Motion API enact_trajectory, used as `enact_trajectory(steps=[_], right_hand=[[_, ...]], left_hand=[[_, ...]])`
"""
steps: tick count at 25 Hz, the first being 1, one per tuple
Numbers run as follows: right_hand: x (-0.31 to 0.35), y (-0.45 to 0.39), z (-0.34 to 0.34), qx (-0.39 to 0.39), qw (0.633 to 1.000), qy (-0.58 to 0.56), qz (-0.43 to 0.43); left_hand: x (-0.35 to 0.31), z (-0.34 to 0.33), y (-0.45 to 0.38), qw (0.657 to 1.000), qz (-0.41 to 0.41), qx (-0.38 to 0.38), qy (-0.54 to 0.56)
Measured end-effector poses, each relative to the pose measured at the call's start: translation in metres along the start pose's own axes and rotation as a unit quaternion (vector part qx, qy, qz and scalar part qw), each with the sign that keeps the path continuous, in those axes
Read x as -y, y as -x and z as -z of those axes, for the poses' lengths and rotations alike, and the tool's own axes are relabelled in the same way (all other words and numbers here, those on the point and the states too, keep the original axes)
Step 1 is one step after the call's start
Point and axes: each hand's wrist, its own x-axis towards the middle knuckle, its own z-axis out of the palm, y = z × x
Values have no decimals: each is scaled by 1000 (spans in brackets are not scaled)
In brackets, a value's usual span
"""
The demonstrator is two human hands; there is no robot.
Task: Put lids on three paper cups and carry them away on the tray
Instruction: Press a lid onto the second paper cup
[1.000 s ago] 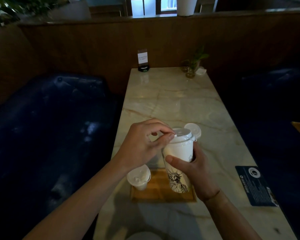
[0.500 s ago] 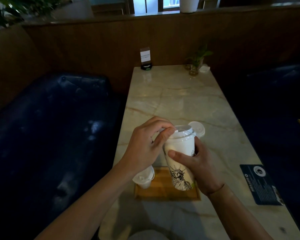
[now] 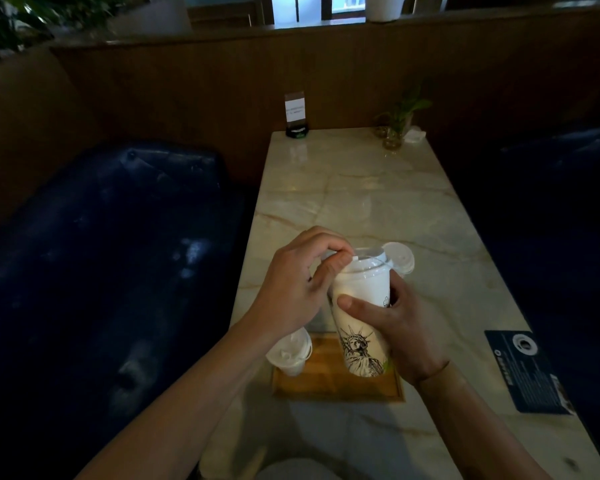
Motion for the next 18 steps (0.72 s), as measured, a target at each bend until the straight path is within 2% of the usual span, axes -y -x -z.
enact_trajectory(steps=[2, 5, 11, 18], right_hand=[[-1, -2, 0, 0, 1000, 2, -3], [-1, -4, 3, -7, 1000, 0, -9], [-6, -7, 16, 21, 999, 38, -6], [-27, -1, 37, 78, 985, 135, -68]], left_hand=[[5, -1, 2, 1000, 16, 14, 18], [12, -7, 14, 993, 50, 13, 105], [15, -24, 36, 946, 186, -7, 266], [26, -35, 57, 931, 258, -11, 257]])
